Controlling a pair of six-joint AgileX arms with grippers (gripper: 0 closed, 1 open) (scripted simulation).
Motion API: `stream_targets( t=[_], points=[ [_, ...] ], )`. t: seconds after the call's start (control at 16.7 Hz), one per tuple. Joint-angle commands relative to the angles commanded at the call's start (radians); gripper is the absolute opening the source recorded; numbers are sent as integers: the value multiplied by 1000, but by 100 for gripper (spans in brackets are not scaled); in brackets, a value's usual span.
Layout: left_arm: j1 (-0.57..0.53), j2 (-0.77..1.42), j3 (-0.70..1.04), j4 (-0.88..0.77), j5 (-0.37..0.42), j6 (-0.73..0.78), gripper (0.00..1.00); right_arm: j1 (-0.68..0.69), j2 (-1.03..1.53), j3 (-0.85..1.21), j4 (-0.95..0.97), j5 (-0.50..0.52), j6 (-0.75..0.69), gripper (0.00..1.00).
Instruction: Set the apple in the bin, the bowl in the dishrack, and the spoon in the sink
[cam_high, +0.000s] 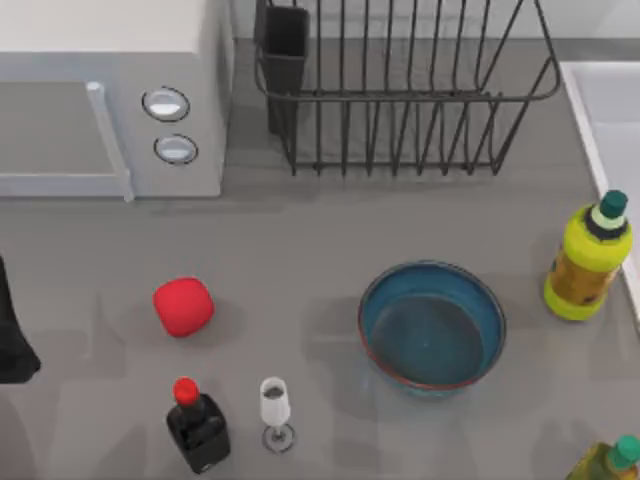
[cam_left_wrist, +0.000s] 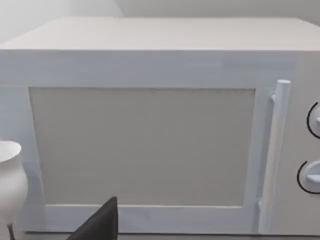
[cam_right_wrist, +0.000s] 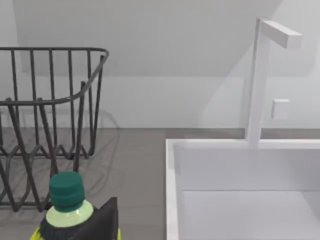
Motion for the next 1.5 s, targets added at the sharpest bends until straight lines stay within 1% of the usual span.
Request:
stream_targets(
  t=[0.24,0.48,0.72,1.2,1.38,1.5],
  points=[
    [-10,31,26,-25,0,15,100,0,0,0,0,0,0,100],
    [-61,219,180,-157,-3,93,100,0,0,0,0,0,0,100],
    [-137,565,432,-345,-6,195,100,0,0,0,0,0,0,100],
    [-305,1396,1011,-735,3,405,100,0,0,0,0,0,0,100],
    [-357,1646,1183,-865,1,476,100,0,0,0,0,0,0,100],
    [-385,1770,1270,-937,-1,514,100,0,0,0,0,0,0,100]
  ],
)
